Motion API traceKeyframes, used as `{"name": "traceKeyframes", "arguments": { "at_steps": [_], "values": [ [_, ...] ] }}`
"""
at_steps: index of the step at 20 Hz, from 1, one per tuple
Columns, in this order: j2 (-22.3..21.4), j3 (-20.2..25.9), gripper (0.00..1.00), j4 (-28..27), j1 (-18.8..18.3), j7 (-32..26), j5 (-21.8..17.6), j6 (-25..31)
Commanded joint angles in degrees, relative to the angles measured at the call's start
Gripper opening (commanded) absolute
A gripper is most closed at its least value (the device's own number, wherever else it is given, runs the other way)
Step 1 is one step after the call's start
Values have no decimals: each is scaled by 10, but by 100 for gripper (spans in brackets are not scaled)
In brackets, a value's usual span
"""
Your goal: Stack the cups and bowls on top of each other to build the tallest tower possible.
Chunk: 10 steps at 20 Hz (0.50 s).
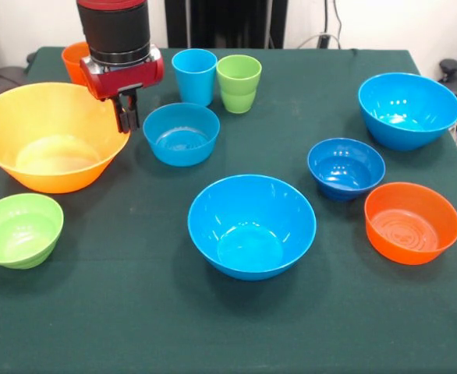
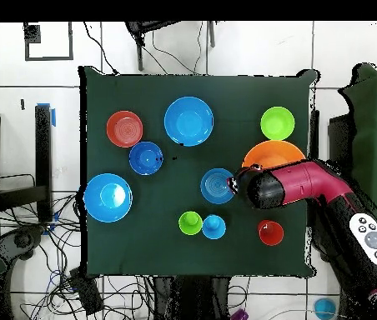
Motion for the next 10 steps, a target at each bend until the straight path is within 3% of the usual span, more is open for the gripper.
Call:
{"name": "traceKeyframes", "arguments": {
  "at_steps": [1,7,8,10],
  "values": [
    [4,-29,0,-4,21,-102,-21,22],
    [10,-25,0,-7,21,-97,-24,9],
    [11,-24,100,-6,19,-98,-20,12],
    [11,-24,100,-8,19,-99,-18,15]
  ]
}}
